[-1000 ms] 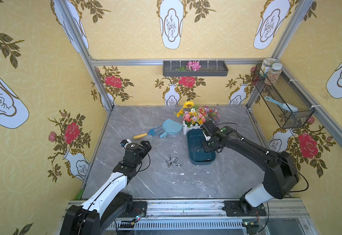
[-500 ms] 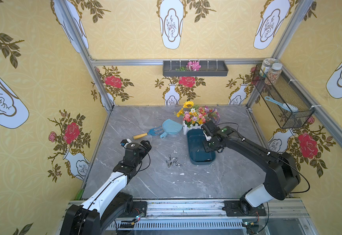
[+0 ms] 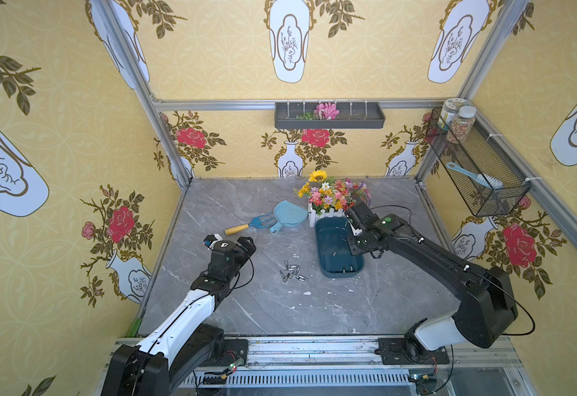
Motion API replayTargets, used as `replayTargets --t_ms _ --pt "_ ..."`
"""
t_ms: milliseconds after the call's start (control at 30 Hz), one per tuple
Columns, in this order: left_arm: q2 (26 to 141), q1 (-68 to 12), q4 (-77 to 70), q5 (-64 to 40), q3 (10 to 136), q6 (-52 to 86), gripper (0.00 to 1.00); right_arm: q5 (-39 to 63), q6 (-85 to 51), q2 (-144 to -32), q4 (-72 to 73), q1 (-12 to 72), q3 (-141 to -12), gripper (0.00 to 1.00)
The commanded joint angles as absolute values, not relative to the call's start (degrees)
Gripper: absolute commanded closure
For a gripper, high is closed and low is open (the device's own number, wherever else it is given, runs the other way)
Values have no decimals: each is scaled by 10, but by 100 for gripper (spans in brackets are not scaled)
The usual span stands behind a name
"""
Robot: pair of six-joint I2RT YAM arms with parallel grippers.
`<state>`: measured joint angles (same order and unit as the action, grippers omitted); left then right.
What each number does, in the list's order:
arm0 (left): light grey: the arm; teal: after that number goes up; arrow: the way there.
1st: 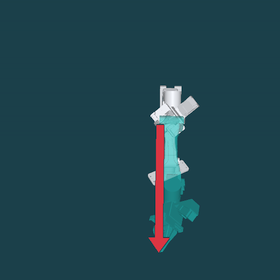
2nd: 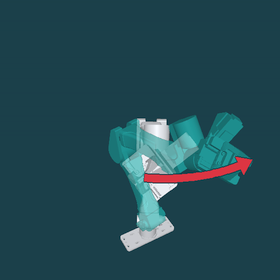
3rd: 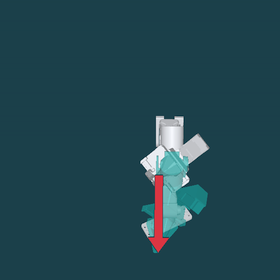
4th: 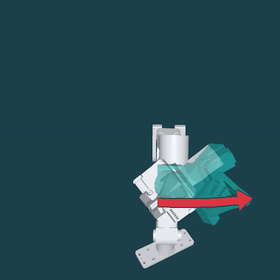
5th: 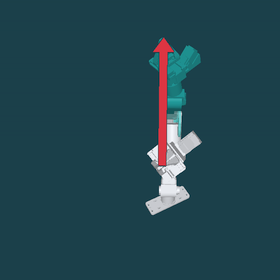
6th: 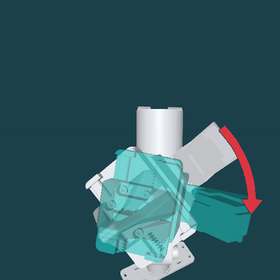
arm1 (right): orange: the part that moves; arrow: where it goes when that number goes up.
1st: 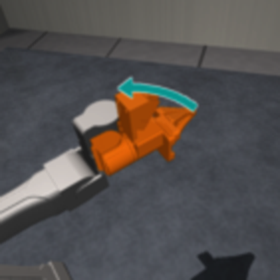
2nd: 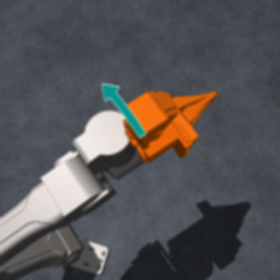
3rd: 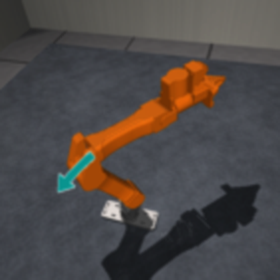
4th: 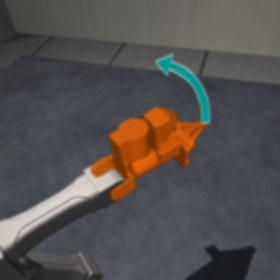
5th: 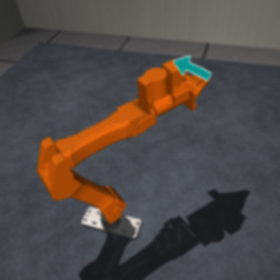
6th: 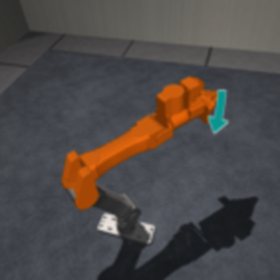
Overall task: Put the bit on the desktop into the storage box
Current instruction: Pick up the screwdriver bit from the center of the board.
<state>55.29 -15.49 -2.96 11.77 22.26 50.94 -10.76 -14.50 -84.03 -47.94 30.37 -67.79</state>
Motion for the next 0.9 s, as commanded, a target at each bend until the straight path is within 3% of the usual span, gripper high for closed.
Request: replayTargets --t_ms 0,367,567,733,867 --pt "553 -155 -31 115 221 501 0 -131 -139 -825 -467 301 -672 45" --pt "554 -155 -24 81 234 463 0 -151 -136 -771 -439 281 -638 38" --pt "570 -155 -1 13 260 394 2 -155 -135 -720 -399 256 -601 24" --pt "598 -156 34 -39 288 363 11 -140 -139 -670 -360 219 -565 4" --pt "625 -166 60 -58 311 345 17 -100 -142 -640 -334 180 -538 3"
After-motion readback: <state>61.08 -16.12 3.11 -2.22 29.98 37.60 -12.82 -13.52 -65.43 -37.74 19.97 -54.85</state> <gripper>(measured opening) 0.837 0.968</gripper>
